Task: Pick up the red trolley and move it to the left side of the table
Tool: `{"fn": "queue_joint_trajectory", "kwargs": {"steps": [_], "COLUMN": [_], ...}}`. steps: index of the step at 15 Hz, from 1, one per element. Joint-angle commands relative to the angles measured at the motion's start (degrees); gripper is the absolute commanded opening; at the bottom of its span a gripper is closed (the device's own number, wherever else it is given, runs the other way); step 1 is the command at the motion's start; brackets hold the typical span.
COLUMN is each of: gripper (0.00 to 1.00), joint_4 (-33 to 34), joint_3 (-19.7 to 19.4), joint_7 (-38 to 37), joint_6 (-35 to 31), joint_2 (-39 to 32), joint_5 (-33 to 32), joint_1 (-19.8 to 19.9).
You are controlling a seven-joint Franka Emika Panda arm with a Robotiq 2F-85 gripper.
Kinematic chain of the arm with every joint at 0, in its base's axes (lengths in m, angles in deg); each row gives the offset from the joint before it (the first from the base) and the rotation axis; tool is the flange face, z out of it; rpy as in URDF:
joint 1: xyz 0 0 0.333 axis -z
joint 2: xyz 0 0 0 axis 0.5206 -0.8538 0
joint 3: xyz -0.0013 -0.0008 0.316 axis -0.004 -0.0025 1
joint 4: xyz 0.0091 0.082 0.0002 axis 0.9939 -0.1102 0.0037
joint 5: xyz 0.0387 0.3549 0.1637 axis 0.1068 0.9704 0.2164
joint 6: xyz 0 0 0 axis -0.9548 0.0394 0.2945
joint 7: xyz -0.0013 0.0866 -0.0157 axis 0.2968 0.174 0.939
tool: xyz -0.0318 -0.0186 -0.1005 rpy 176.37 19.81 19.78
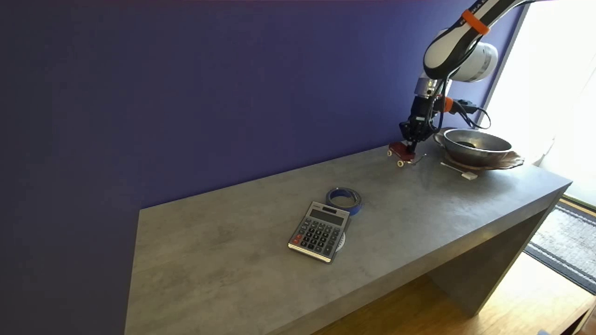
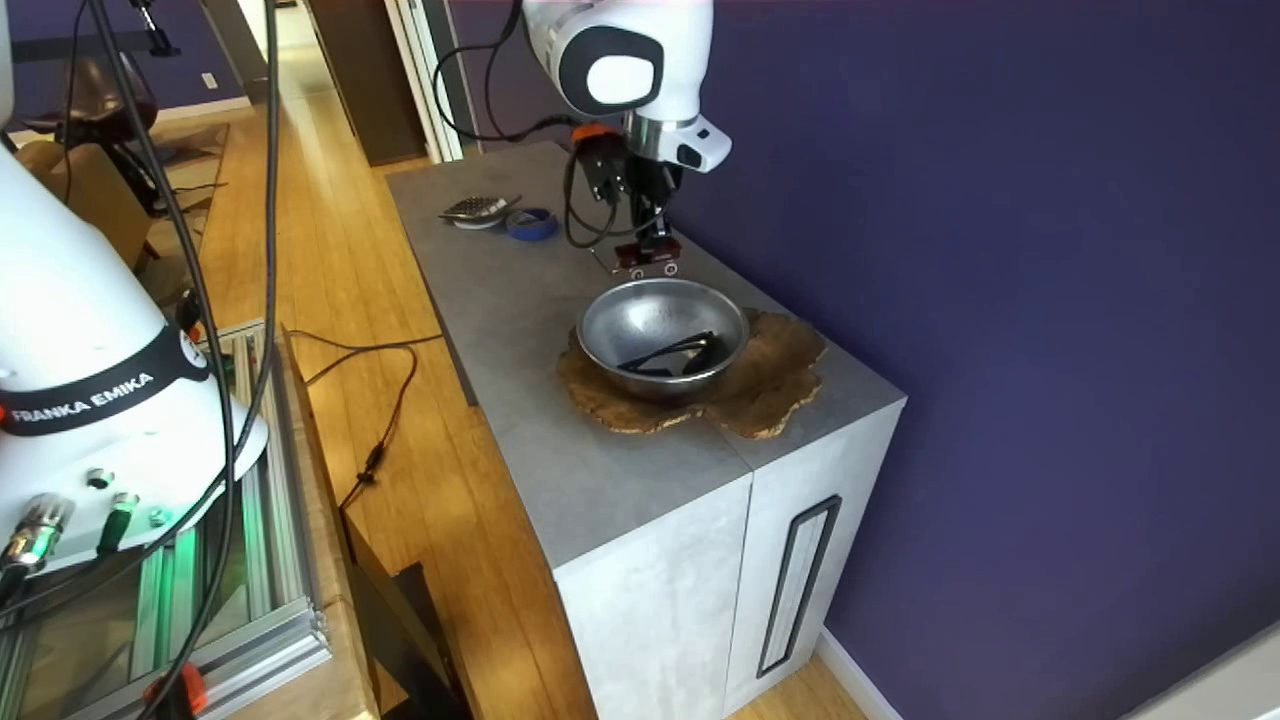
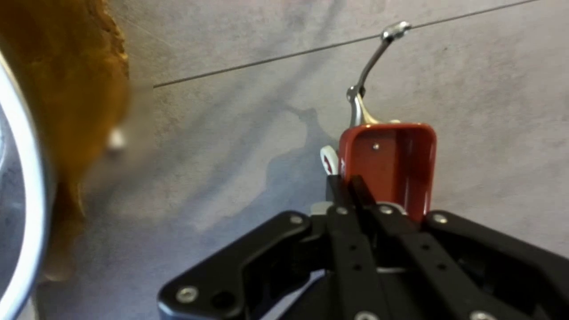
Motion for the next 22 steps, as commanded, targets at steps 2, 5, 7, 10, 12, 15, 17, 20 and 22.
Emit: {"fn": "queue_joint_trajectory", "kwargs": {"steps": [2, 5, 7, 10, 12, 15, 17, 20, 22], "gripper": [0.01, 0.01, 0.01, 0.01, 0.04, 0.01, 0.01, 0.01, 0.01], "joint_4": [-5.28, -3.68, -2.14, -2.79, -1.71, -1.28, 2.61, 10.64, 16.43], "joint_3": [2.68, 4.31, 5.18, 6.11, 6.14, 5.98, 5.44, 5.97, 6.59], "joint_7": [5.46, 7.96, 8.89, 11.18, 9.57, 11.12, 13.3, 14.83, 17.44], "joint_6": [1.08, 5.06, 8.16, 7.91, 7.65, 7.1, 9.66, 15.36, 19.37], "joint_2": [8.49, 10.51, 11.35, 13.19, 11.6, 11.43, 9.32, 5.73, 3.0], "joint_5": [-3.7, -7.05, -9.88, -11.2, -10.27, -11.61, -17.67, -23.76, -26.44], "joint_1": [-2.14, -4.45, -6.32, -6.99, -7.52, -7.66, -9.36, -11.69, -13.21]}}
